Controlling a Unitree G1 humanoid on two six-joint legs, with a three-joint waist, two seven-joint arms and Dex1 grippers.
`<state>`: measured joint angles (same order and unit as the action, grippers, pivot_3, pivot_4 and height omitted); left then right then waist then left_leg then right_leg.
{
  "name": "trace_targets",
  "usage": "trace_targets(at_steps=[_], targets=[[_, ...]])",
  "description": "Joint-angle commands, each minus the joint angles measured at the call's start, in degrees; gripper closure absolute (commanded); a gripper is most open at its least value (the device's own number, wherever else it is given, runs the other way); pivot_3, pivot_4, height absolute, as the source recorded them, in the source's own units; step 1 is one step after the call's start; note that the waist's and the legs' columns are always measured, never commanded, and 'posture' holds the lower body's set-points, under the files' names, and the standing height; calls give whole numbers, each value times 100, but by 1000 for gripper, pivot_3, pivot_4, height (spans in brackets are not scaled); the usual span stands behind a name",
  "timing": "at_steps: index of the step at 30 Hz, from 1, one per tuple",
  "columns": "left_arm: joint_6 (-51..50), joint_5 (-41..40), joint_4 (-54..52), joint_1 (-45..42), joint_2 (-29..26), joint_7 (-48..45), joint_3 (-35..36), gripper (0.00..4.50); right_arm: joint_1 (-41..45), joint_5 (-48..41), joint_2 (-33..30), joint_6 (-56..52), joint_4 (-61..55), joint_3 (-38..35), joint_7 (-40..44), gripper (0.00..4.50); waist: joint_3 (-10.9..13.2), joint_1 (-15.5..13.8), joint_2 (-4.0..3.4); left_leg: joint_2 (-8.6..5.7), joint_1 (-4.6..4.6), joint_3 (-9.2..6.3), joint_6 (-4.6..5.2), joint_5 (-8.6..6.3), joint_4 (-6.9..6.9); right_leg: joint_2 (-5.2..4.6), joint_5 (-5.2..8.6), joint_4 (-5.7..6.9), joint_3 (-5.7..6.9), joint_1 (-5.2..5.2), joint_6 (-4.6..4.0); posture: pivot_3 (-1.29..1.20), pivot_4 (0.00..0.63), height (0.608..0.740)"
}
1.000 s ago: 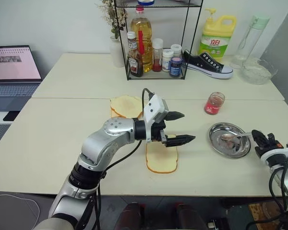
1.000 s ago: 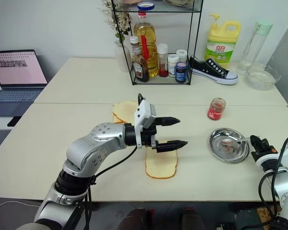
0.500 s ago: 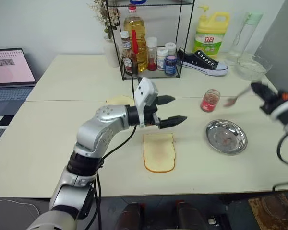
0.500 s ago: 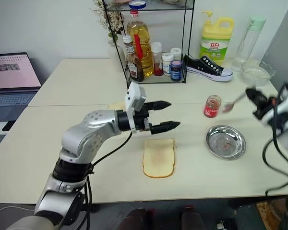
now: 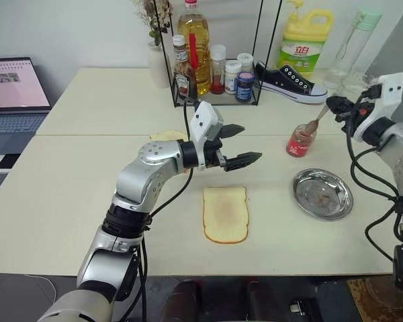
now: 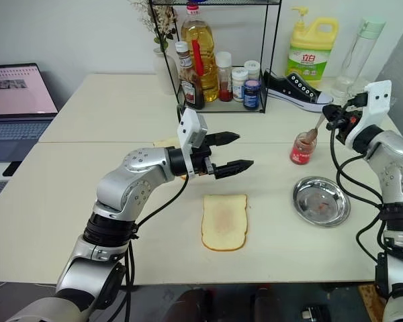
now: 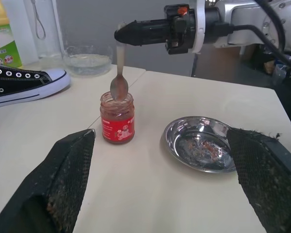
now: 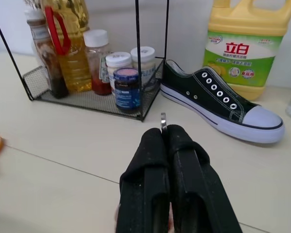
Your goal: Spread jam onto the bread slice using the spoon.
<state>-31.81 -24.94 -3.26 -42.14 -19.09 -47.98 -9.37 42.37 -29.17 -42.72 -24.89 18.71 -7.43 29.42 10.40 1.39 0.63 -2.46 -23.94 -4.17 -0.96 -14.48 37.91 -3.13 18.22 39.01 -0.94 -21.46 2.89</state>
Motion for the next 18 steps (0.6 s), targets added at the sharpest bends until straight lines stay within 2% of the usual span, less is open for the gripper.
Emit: trace_targets(at_steps=[1,11,18], targets=[[37,-5,-282,-25,-49,53,136,0,234,437,88,465,234,50,214,4466,0,7,0,0,1,1,0,0,1,0,0,1,0,0,0,0,150,740],[-70,-66,-473,72,-103,146,162,0,367,1334,488,1158,912,326,532,4466,0,16,-1,0,4,4,-3,2,2,1,-3,4,1,-1,2,0,150,740],[-140,-69,-565,128,-107,229,213,0,393,1201,739,697,1024,63,464,4466,-1,15,-1,0,6,3,-5,3,4,1,-4,6,1,0,1,0,150,740]])
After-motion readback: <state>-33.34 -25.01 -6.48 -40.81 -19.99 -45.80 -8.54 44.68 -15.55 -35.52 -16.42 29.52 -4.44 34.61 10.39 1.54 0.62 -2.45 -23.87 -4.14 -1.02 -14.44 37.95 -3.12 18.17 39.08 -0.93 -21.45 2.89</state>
